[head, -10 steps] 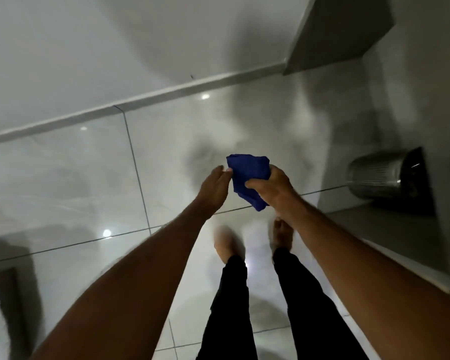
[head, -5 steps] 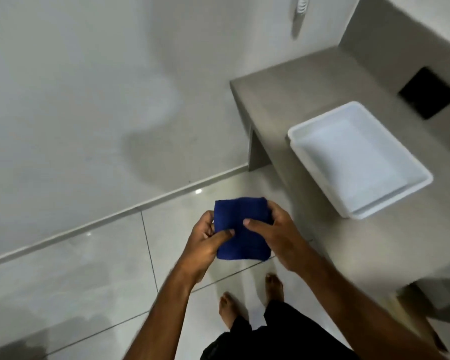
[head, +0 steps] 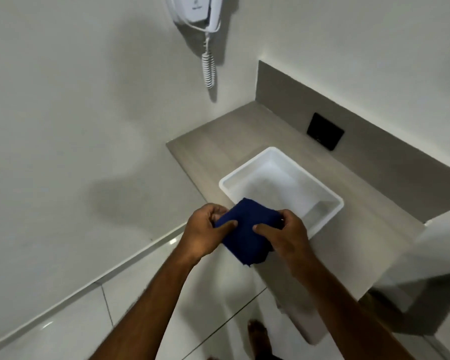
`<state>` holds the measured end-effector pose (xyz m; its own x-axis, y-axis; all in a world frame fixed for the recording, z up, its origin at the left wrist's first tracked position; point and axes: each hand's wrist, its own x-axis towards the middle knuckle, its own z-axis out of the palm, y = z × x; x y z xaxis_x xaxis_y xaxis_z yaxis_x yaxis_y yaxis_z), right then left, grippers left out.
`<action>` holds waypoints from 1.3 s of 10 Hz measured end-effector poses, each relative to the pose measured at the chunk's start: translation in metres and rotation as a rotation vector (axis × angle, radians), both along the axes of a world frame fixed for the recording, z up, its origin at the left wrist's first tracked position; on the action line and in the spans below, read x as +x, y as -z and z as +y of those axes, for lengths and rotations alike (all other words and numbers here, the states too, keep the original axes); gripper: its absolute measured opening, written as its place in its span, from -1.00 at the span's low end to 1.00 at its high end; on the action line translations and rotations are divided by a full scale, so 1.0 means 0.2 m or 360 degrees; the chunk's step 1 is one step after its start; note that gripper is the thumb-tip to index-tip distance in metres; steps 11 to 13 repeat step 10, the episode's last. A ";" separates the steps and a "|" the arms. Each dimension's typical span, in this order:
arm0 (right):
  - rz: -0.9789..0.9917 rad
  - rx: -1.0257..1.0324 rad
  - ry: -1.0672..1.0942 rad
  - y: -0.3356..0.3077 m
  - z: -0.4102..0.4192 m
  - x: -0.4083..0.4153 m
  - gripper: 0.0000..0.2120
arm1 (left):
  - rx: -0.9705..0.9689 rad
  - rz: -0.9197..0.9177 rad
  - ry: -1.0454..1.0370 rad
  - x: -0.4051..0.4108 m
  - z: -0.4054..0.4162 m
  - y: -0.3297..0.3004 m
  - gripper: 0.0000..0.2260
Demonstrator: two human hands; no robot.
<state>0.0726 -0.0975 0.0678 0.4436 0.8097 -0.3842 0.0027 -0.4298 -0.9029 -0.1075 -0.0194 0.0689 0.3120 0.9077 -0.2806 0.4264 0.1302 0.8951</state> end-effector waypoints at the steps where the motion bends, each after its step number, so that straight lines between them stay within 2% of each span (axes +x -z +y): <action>1: -0.0177 -0.0109 0.0092 0.05 0.07 0.25 -0.58 | 0.0286 0.0314 0.0242 0.32 0.14 0.01 -0.74; 2: -0.0418 -0.0242 0.0082 0.12 0.13 0.45 -0.55 | 0.0441 0.0483 0.0506 0.59 0.23 0.08 -0.70; 4: -0.0728 -0.0586 -0.0196 0.29 0.24 0.59 -0.67 | 0.0384 0.0846 0.0858 0.80 0.35 0.26 -0.69; 5: -0.0779 -0.0678 -0.0322 0.34 0.27 0.59 -0.75 | 0.0370 0.1007 0.0943 0.84 0.34 0.32 -0.74; 6: -0.0932 -0.0724 -0.0491 0.37 0.28 0.59 -0.72 | 0.0407 0.1155 0.0968 0.84 0.31 0.37 -0.79; 7: -0.1098 -0.0745 -0.0557 0.38 0.30 0.56 -0.69 | 0.0417 0.1175 0.0955 0.82 0.28 0.38 -0.82; 8: -0.1358 -0.0847 -0.0664 0.36 0.30 0.52 -0.69 | 0.0440 0.1071 0.0913 0.79 0.28 0.38 -0.82; 9: -0.1574 -0.1025 -0.0782 0.31 0.33 0.46 -0.63 | 0.0505 0.0949 0.0880 0.72 0.29 0.32 -0.69; 10: -0.1827 -0.0953 -0.0761 0.21 0.39 0.37 -0.62 | 0.0712 0.0852 0.0748 0.60 0.30 0.24 -0.56; 13: -0.1827 -0.0953 -0.0761 0.21 0.39 0.37 -0.62 | 0.0712 0.0852 0.0748 0.60 0.30 0.24 -0.56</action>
